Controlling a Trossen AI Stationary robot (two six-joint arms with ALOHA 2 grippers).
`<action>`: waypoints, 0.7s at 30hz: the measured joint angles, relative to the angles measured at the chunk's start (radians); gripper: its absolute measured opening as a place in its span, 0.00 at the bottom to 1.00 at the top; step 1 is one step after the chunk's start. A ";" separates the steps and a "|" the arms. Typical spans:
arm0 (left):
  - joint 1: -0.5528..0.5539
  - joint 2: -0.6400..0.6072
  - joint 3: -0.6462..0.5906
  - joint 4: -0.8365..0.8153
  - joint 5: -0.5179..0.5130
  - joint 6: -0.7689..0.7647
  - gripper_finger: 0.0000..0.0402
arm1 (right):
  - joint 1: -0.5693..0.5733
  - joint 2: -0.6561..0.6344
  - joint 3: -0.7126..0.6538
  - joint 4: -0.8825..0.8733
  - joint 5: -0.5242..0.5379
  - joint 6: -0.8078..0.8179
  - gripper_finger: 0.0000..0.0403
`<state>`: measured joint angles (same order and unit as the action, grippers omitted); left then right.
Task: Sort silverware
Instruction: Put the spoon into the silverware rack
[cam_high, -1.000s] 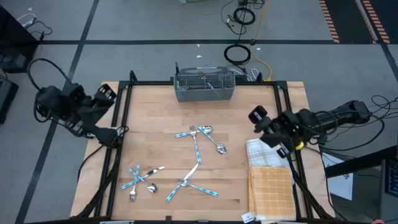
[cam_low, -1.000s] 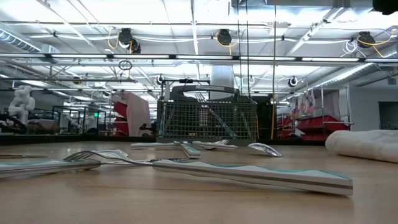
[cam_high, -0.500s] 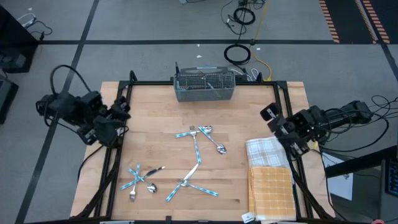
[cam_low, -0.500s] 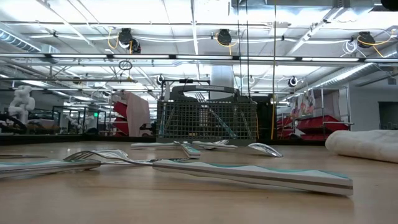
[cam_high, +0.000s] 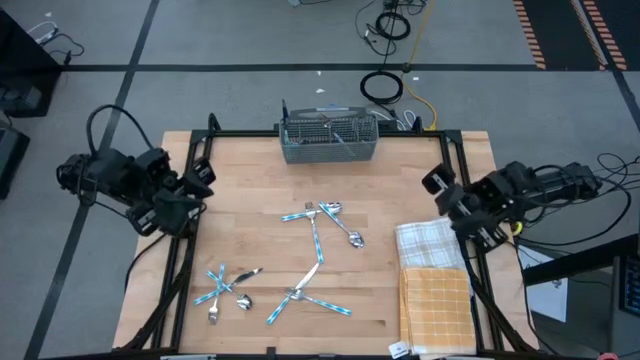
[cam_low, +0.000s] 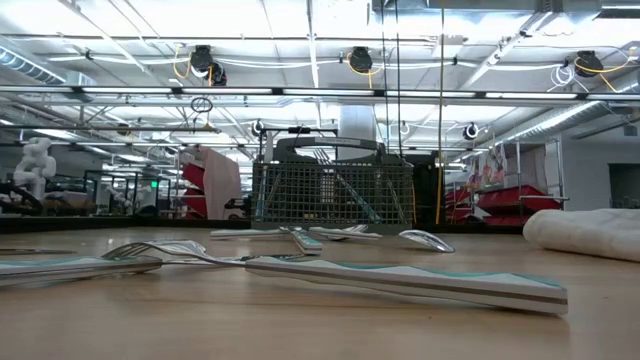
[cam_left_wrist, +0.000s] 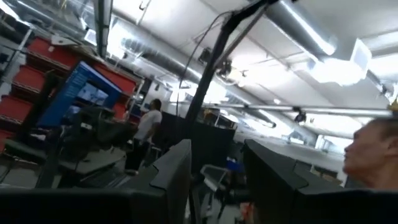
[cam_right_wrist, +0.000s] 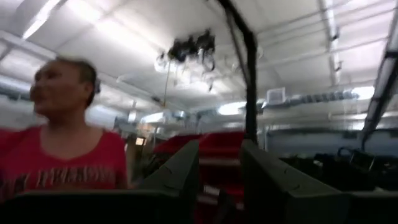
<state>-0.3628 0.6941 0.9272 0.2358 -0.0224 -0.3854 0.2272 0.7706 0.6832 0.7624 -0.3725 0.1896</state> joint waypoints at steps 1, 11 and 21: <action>0.007 -0.003 0.000 -0.009 0.000 0.002 0.38 | -0.001 -0.003 0.019 -0.068 -0.016 -0.020 0.26; 0.057 0.008 0.001 0.075 0.100 -0.075 0.38 | -0.011 0.017 0.123 -0.264 -0.030 -0.059 0.26; 0.076 -0.047 0.001 -0.145 0.081 0.024 0.38 | -0.026 -0.069 0.126 -0.481 -0.043 -0.178 0.26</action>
<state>-0.2867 0.6474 0.9277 0.0912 0.0585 -0.3614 0.2015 0.7014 0.8097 0.2811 -0.4152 0.0114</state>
